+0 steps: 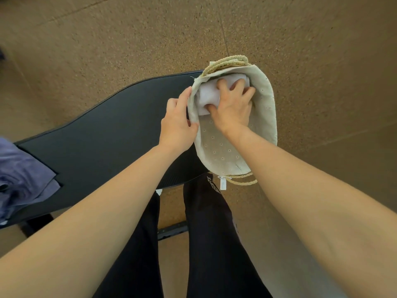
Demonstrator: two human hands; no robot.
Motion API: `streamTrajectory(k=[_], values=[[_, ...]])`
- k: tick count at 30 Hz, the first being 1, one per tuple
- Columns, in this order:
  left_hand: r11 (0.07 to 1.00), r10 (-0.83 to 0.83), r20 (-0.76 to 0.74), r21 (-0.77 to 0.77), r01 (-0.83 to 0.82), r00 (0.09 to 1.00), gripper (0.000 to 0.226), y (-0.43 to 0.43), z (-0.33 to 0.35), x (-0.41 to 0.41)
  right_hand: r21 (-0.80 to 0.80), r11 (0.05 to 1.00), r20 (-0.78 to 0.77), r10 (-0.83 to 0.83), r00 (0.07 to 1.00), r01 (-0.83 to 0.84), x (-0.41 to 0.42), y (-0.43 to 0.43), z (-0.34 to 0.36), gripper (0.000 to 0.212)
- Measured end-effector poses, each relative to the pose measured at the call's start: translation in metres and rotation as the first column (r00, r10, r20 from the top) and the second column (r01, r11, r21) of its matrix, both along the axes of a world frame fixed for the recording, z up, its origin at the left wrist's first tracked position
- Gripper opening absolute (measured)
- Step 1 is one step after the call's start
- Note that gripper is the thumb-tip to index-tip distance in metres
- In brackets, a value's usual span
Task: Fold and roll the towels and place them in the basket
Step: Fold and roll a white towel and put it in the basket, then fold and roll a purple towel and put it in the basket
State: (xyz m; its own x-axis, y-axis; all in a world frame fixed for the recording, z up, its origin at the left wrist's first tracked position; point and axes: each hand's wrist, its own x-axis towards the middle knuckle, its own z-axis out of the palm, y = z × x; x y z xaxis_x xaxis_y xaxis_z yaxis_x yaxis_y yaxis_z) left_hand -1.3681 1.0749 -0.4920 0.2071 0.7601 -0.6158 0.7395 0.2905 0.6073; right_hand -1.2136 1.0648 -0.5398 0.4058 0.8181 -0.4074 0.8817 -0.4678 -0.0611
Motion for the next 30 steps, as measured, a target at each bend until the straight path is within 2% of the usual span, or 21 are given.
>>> streamTrajectory(k=[4,8,10,12,14,17,19,21,24,27,30], values=[[0.999,-0.014,-0.014,-0.042,0.014,1.0,0.077,0.0,0.0,-0.001,0.021,0.987,-0.054,-0.156,0.986,0.157,-0.017,-0.006,-0.001,0.057],[0.988,-0.113,0.073,-0.098,0.12,0.991,0.074,0.01,0.006,-0.014,-0.029,1.0,-0.073,-0.002,0.997,0.0,-0.01,-0.017,0.006,0.067],[0.986,-0.096,0.062,-0.128,0.103,0.993,0.076,0.011,0.015,-0.029,-0.024,0.999,-0.113,0.029,0.993,-0.032,-0.006,-0.024,0.019,0.071],[0.989,-0.031,0.016,-0.141,0.033,0.999,0.066,0.006,0.022,-0.049,0.092,0.996,-0.13,0.03,0.991,-0.019,-0.011,-0.034,0.04,0.072],[0.99,0.022,-0.019,-0.138,-0.025,1.0,0.045,-0.003,0.026,-0.076,0.264,0.964,-0.177,0.042,0.983,0.006,-0.033,-0.044,0.067,0.069],[0.979,0.131,-0.059,-0.152,-0.139,0.99,0.026,-0.021,0.03,-0.13,0.367,0.93,-0.353,0.129,0.927,0.01,-0.088,-0.057,0.097,0.052],[0.97,0.178,-0.092,-0.152,-0.19,0.98,0.022,-0.034,0.034,-0.171,0.309,0.95,-0.476,0.189,0.859,-0.038,-0.131,-0.065,0.105,0.032],[0.963,0.214,-0.145,-0.134,-0.233,0.966,0.021,-0.047,0.037,-0.215,0.145,0.98,-0.563,0.198,0.802,-0.14,-0.174,-0.067,0.104,0.019],[0.942,0.316,-0.266,-0.023,-0.334,0.911,0.018,-0.067,0.044,-0.286,-0.121,0.924,-0.654,0.201,0.729,-0.363,-0.237,-0.063,0.099,0.019],[0.878,0.478,-0.365,0.166,-0.449,0.799,0.018,-0.087,0.051,-0.355,-0.17,0.823,-0.69,0.293,0.662,-0.542,-0.299,-0.055,0.095,0.021],[0.816,0.579,-0.386,0.264,-0.515,0.718,0.021,-0.099,0.05,-0.41,-0.146,0.765,-0.694,0.372,0.616,-0.627,-0.353,-0.042,0.089,0.023]])
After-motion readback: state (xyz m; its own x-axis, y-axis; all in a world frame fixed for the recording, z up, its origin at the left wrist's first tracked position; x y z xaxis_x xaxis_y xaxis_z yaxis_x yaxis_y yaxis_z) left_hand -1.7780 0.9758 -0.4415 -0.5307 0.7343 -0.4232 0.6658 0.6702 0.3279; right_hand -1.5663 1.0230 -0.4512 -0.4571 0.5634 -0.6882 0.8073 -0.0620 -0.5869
